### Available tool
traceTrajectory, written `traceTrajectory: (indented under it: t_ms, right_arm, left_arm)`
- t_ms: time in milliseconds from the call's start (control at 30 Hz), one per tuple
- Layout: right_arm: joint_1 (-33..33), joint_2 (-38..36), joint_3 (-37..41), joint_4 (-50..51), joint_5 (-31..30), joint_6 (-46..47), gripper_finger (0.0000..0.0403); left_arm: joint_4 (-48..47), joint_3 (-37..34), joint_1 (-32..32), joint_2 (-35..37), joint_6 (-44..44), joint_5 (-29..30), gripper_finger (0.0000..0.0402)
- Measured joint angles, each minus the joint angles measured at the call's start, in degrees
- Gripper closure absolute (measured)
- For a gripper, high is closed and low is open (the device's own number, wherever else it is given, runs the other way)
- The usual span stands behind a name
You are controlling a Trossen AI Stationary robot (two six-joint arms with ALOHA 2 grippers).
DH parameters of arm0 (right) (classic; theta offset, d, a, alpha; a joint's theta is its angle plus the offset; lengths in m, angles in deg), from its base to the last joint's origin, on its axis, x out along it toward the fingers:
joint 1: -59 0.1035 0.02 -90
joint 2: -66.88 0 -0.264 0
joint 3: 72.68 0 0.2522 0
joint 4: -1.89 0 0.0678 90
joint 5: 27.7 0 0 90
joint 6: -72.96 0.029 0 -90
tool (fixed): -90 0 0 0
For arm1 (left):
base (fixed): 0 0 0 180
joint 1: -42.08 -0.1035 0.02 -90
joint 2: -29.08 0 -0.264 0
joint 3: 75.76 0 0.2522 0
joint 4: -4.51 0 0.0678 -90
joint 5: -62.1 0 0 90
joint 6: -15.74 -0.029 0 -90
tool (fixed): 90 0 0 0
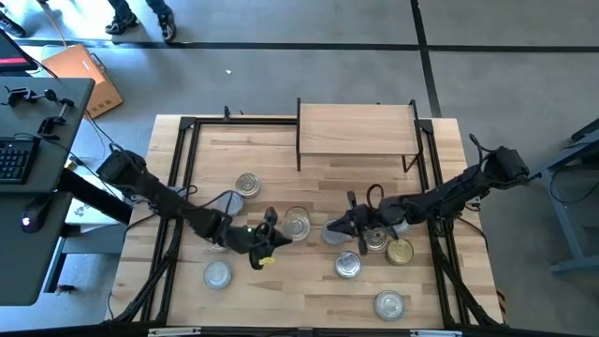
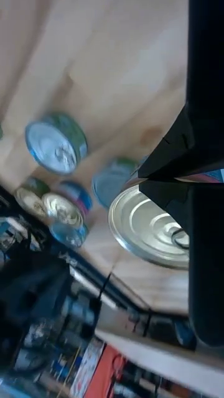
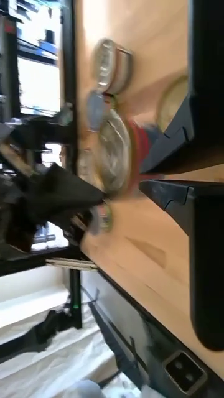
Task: Stack canned seafood by type on shelf
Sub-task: Put the blue tuna can on the shelf
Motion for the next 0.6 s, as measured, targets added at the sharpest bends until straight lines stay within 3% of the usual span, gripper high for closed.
traceTrajectory:
  t_ms: [367, 600]
  right_arm:
    - [8.4, 0.0, 0.0, 6.5, -11.5, 5.3, 0.0387]
    - [11.5, 0.0, 0.0, 6.6, -16.2, 5.3, 0.0387]
  left_arm:
    - [-9.8, 11.5, -10.5, 0.0, -12.5, -4.1, 0.0401]
    - [-14.3, 18.8, -19.6, 0.0, -18.9, -11.1, 0.0401]
